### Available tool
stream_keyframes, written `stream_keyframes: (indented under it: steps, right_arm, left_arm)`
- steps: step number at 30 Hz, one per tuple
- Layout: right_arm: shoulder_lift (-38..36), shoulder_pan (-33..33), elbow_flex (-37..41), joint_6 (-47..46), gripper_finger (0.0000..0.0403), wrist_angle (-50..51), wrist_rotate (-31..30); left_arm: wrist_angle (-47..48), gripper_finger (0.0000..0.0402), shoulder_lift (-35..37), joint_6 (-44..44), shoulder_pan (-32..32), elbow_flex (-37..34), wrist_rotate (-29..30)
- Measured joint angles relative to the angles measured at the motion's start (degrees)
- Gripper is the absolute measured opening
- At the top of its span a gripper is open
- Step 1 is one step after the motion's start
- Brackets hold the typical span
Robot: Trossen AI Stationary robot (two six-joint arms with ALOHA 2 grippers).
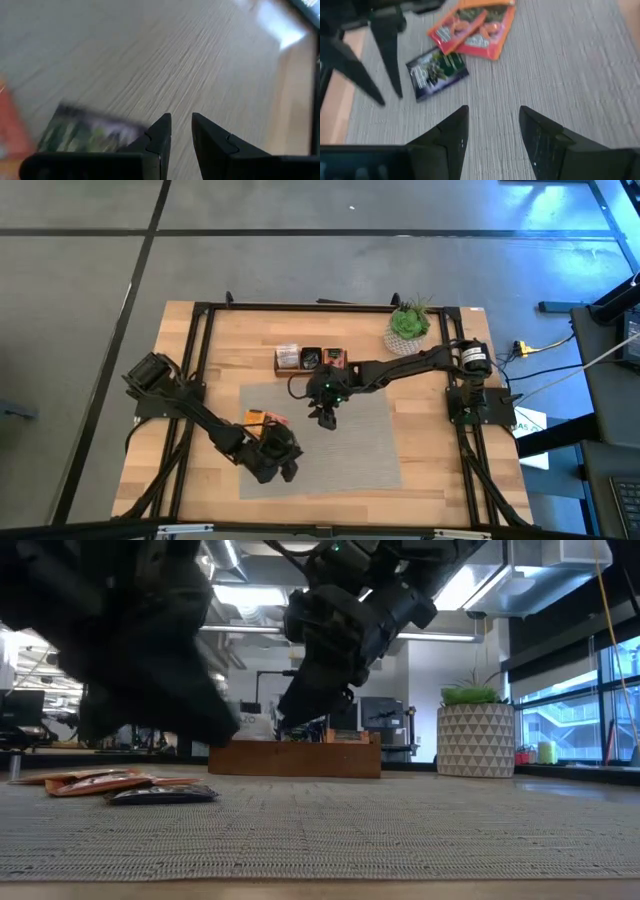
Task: Pick & Place Tea
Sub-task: Put the blue tea bag into the middle section of the wooden organizer
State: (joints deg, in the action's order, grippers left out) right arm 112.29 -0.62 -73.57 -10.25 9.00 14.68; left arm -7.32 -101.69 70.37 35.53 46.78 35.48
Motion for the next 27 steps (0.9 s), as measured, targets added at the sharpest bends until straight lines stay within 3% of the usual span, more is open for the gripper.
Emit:
stream_keyframes:
  steps: [5, 11, 18, 27]
  right_arm:
    - [0.0, 0.3, 0.0, 0.0, 0.0177, -0.7, -0.1]
    - [0.9, 0.3, 0.0, -1.6, 0.0177, -2.7, 0.9]
    - [5.4, 0.3, 0.0, -8.1, 0.0177, -13.1, 10.8]
    - [8.9, 0.4, 0.0, -12.7, 0.0177, -14.6, 11.7]
  left_arm:
    - [7.7, 0.0072, 2.0, 4.7, 0.5, 0.0, -5.6]
    - [11.5, 0.0072, 2.0, 7.9, 1.2, 0.0, -8.4]
    - [14.5, 0.0073, 2.0, 8.0, 1.1, 0.0, -9.1]
    - [14.9, 0.0072, 0.7, 6.4, 1.2, 0.2, -8.9]
